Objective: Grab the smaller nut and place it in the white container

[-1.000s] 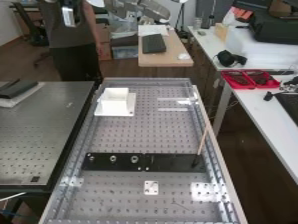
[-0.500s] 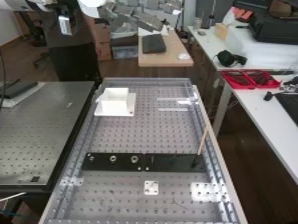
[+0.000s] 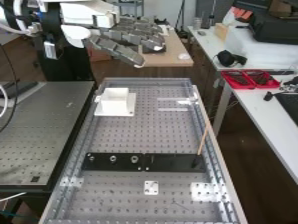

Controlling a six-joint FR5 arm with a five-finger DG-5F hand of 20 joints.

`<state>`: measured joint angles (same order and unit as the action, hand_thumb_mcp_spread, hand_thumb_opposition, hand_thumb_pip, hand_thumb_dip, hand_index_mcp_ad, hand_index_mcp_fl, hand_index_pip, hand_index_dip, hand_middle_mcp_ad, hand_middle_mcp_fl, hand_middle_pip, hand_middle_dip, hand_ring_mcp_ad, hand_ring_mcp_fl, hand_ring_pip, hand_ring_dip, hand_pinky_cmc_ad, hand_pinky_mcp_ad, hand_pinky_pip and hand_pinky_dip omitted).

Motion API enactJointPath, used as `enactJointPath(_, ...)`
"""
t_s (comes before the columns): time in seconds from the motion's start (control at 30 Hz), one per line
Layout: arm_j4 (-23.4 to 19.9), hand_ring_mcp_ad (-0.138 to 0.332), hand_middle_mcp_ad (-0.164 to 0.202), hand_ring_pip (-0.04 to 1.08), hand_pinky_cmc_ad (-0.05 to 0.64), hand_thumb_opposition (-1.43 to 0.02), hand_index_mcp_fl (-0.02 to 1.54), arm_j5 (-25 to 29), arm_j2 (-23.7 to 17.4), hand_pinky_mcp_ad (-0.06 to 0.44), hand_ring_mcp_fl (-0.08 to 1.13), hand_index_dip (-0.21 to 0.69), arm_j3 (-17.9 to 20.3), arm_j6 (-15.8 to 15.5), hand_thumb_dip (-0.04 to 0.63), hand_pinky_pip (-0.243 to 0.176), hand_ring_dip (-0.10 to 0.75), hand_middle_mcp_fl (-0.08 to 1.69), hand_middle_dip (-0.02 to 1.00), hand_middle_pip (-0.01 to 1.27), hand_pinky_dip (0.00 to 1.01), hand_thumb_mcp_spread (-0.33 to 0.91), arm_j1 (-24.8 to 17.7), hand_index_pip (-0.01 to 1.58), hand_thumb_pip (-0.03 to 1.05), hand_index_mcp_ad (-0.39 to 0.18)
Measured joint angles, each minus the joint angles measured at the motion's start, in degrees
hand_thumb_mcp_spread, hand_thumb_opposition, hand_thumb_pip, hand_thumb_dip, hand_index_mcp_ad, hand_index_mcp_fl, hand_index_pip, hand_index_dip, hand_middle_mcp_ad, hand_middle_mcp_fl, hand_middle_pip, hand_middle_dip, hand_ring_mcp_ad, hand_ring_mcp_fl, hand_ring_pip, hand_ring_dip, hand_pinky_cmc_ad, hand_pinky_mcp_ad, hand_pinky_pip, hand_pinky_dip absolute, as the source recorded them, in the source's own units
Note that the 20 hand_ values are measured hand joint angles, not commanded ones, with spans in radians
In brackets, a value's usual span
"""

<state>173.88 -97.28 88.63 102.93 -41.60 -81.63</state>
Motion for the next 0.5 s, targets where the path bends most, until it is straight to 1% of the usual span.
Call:
enactJointPath(0.1,-0.3,0.173,0.075,0.09,0.417,-0.74,0.06,-2.2,-0.5,0.347,0.0,0.202,1.6,-0.7,0.079,-0.058,0.113,0.04,0.21,0.14,0.25,0.2,1.8,0.1,0.64,-0.037)
enactJointPath(0.23,-1.0,0.173,0.077,0.09,0.417,-0.76,0.06,-5.1,-1.1,0.344,0.0,0.202,3.8,-1.6,0.094,-0.058,0.113,0.04,0.2,0.14,0.25,0.23,4.2,0.1,0.65,-0.037)
enactJointPath(0.3,-1.8,0.175,0.077,0.09,0.417,-0.77,0.06,-7.1,-1.3,0.344,0.0,0.202,5.3,-2.1,0.096,-0.058,0.115,0.04,0.2,0.14,0.25,0.24,5.8,0.1,0.67,-0.037)
enactJointPath(0.37,-2.6,0.175,0.075,0.09,0.417,-0.77,0.06,-8.6,-1.4,0.347,0.0,0.202,6.3,-2.5,0.112,-0.061,0.113,0.04,0.2,0.14,0.25,0.25,7.1,0.1,0.7,-0.037)
enactJointPath(0.5,-4.9,0.175,0.075,0.09,0.417,-0.77,0.06,-12.1,-1.4,0.347,0.0,0.202,8.4,-3.4,0.112,-0.058,0.113,0.04,0.2,0.13,0.25,0.24,9.5,0.1,0.7,-0.04)
